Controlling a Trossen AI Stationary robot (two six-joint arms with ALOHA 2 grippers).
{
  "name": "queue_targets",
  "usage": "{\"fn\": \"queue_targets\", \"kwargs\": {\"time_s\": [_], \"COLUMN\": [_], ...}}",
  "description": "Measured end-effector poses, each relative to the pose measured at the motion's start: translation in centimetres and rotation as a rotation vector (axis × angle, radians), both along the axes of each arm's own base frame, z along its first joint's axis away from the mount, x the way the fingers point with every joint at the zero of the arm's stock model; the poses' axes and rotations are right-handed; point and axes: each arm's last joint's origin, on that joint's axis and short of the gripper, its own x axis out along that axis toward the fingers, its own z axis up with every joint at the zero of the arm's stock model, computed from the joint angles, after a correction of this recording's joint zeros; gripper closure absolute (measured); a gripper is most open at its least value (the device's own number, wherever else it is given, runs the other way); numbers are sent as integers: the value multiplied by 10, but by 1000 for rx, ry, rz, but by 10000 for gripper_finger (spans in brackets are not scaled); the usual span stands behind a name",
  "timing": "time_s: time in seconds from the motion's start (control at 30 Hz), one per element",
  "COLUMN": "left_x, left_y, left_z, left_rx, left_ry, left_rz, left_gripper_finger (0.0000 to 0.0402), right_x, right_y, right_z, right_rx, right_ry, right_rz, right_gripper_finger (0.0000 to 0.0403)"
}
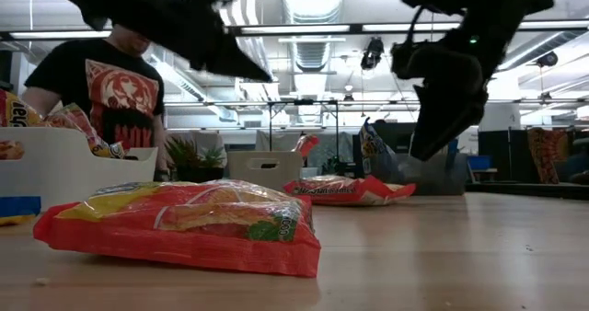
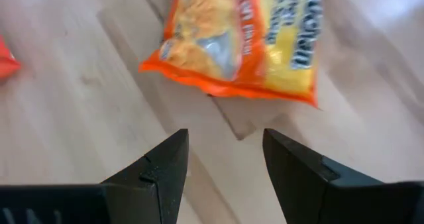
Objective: Sort Maruchan noodles
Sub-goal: Put the orange noodle pack into the gray bin
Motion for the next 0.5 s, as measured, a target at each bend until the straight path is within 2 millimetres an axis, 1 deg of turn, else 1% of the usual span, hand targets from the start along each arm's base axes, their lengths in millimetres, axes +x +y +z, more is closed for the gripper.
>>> {"fn": "queue_targets", "kwargs": {"time_s": [0.13, 0.23, 0.4, 0.5], "left_x": [13, 23, 44, 57], "left_y": [-2, -3, -6, -8], "left_z": [-25, -40, -59, -67], "left_rx": [-22, -30, -28, -22], "left_ry": [41, 28, 55, 74], "left_rz": [14, 16, 17, 16], "left_gripper_finger": [365, 365, 365, 365], "right_x": [-21, -33, -48, -54], "right_y": [-11, -18, -31, -38], "right_z": [1, -3, -12, -17], "right_rx": [1, -1, 49, 63], "right_ry": [-115, -249, -414, -430], "right_rz": [-85, -176, -318, -381], "right_gripper_finger": [219, 219, 216, 205]}}
